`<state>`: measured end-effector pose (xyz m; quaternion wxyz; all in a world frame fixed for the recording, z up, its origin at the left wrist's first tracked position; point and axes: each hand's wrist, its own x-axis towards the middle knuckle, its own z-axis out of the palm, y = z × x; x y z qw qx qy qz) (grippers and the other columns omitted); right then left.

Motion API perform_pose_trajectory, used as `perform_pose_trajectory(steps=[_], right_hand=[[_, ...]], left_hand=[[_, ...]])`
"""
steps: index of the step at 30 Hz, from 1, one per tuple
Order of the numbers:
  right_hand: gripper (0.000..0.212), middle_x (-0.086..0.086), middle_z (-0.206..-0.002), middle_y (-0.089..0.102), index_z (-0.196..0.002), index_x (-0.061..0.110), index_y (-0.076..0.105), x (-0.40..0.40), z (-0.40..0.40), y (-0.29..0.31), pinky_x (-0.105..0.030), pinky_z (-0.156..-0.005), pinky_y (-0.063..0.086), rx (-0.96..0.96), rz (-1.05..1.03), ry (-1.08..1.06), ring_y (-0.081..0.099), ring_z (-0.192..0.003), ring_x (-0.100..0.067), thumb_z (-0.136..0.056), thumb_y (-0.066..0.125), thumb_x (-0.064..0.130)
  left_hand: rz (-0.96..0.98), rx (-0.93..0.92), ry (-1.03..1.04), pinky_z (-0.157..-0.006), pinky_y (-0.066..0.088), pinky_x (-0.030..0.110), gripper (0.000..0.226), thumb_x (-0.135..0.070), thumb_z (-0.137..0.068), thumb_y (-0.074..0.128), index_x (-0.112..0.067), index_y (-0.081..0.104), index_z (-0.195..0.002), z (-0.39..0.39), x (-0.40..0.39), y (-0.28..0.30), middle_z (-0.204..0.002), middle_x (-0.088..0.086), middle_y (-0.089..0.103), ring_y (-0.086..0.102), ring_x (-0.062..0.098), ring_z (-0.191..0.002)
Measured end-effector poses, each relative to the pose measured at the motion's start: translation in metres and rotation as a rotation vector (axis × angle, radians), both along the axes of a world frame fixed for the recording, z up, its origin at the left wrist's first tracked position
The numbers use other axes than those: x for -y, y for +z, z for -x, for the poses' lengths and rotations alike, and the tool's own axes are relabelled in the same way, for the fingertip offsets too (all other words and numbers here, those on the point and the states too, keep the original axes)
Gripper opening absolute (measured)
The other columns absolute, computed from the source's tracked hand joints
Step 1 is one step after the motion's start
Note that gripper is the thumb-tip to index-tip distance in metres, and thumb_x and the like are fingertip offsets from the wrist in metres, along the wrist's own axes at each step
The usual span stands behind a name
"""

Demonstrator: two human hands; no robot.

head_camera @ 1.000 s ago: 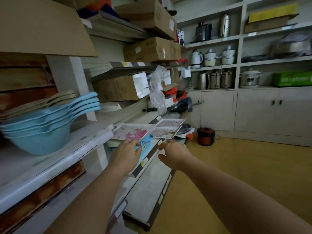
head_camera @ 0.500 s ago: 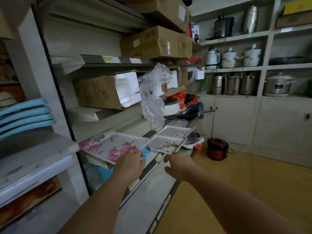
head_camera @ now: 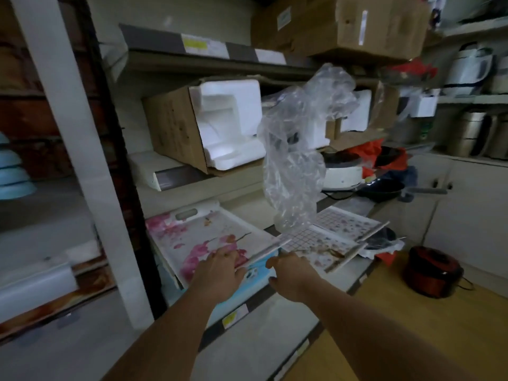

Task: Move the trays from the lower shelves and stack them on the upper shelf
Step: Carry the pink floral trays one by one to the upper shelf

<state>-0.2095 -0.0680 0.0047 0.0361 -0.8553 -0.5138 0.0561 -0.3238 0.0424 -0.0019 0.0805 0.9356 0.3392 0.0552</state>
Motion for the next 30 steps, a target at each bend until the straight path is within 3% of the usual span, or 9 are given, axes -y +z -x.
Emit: perform_pose_trajectory(steps=[8,16,19,22,25,30], right_hand=[[0.046,-0.011,-0.132,0.05,-0.14,0.015,0.041,-0.069,-0.045,-0.026,-0.038,-0.105,0.038,0.114,0.063,0.242,0.044,-0.124,-0.027,-0.095,0.047,0.022],[0.043,-0.01,-0.137,0.047,-0.138,0.014,0.04,-0.089,-0.055,-0.045,-0.041,-0.107,0.032,0.242,0.189,0.469,0.044,-0.125,-0.026,-0.095,0.044,0.019],[0.043,-0.011,-0.133,0.05,-0.137,0.015,0.042,-0.089,-0.058,-0.045,-0.048,-0.106,0.034,0.298,0.196,0.466,0.047,-0.122,-0.027,-0.095,0.044,0.018],[0.038,-0.01,-0.129,0.053,-0.133,0.013,0.047,-0.088,-0.066,-0.043,-0.042,-0.102,0.037,0.303,0.161,0.423,0.05,-0.12,-0.026,-0.096,0.043,0.015],[0.034,-0.008,-0.127,0.055,-0.13,0.013,0.05,-0.086,-0.075,-0.039,-0.036,-0.096,0.043,0.29,0.126,0.422,0.055,-0.118,-0.025,-0.097,0.042,0.011],[0.035,-0.011,-0.128,0.053,-0.132,0.01,0.045,-0.085,-0.08,-0.04,-0.037,-0.095,0.044,0.277,0.101,0.461,0.056,-0.117,-0.027,-0.097,0.042,0.012]], left_hand=[[0.076,-0.097,0.175,-0.102,0.042,0.037,0.053,-0.045,-0.096,0.038,-0.021,0.033,-0.143,-0.019,-0.034,-0.028,-0.132,0.01,0.049,0.049,0.026,-0.12],[0.16,0.045,0.339,-0.105,0.037,0.028,0.046,-0.043,-0.094,0.047,-0.028,0.046,-0.137,-0.021,-0.02,-0.041,-0.132,0.0,0.055,0.049,0.02,-0.122],[0.137,-0.074,0.372,-0.11,0.035,0.036,0.053,-0.048,-0.093,0.045,-0.023,0.042,-0.14,-0.032,-0.017,-0.047,-0.14,0.002,0.049,0.045,0.023,-0.128],[0.123,-0.2,0.402,-0.108,0.037,0.042,0.054,-0.048,-0.095,0.04,-0.017,0.04,-0.14,-0.043,-0.017,-0.05,-0.141,0.007,0.047,0.045,0.027,-0.127],[0.056,-0.217,0.391,-0.107,0.037,0.039,0.047,-0.043,-0.098,0.038,-0.017,0.042,-0.137,-0.052,-0.016,-0.052,-0.136,0.007,0.05,0.047,0.026,-0.125],[-0.007,-0.235,0.384,-0.105,0.039,0.037,0.043,-0.04,-0.098,0.039,-0.019,0.044,-0.135,-0.052,-0.012,-0.055,-0.134,0.005,0.051,0.048,0.023,-0.123]])
